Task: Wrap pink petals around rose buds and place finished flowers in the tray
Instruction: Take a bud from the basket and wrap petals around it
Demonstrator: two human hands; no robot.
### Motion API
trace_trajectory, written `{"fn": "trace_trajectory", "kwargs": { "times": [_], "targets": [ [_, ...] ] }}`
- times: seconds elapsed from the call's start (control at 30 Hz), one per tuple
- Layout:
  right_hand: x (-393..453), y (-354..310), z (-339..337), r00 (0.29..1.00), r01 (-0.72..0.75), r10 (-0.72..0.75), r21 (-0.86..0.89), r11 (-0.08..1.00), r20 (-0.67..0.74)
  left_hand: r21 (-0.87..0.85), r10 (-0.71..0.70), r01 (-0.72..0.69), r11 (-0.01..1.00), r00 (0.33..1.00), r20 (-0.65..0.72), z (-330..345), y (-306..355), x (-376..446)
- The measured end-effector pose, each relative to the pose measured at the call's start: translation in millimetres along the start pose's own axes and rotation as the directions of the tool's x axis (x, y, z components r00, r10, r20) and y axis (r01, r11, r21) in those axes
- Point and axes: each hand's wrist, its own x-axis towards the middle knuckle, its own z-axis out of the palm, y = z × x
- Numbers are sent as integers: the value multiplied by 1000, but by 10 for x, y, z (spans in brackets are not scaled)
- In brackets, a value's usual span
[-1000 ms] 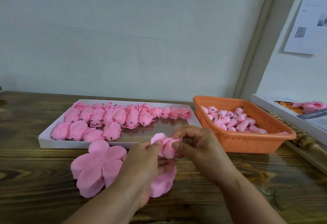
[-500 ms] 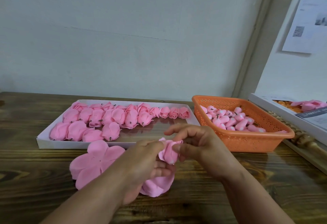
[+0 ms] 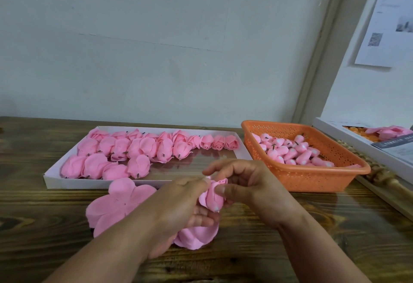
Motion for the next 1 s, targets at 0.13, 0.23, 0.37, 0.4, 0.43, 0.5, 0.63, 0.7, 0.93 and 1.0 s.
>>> {"fn": "trace_trajectory", "kwargs": {
  "times": [0.13,0.23,0.37,0.4,0.43,0.5,0.63,0.7,0.93,1.0],
  "targets": [
    [7,31,22,996,40,-40,2,999,-81,-17,4,-3,1000,1000,28,-21,32,12],
    [13,48,5,989,52,-48,30,998,-143,-123,-58,64,990,997,51,-73,67,47],
    [21,30,8,988,38,-33,31,999,-148,-201,-92,106,974,993,76,-115,62,73],
    [24,23,20,989,32,-29,17,999,-144,-203,-86,99,974,994,74,-118,44,78],
    [29,15,32,990,29,-29,-1,1000,-141,-205,-82,95,974,994,70,-120,25,83],
    [46,-2,61,990,28,-33,-35,999,-136,-203,-83,94,975,995,59,-121,-5,91],
    [58,-31,123,992,22,-30,-72,997,-123,-190,-77,85,978,996,47,-119,-28,82],
    [57,-42,146,991,18,-31,-103,995,-127,-157,-61,69,985,997,52,-112,-41,74],
    [77,-36,183,986,-41,10,-184,982,-168,-76,-35,33,997,999,-26,-48,-83,65],
    [67,-35,182,989,-35,4,-213,976,-146,-72,-33,29,997,998,-55,-47,-101,67]
  ]
}}
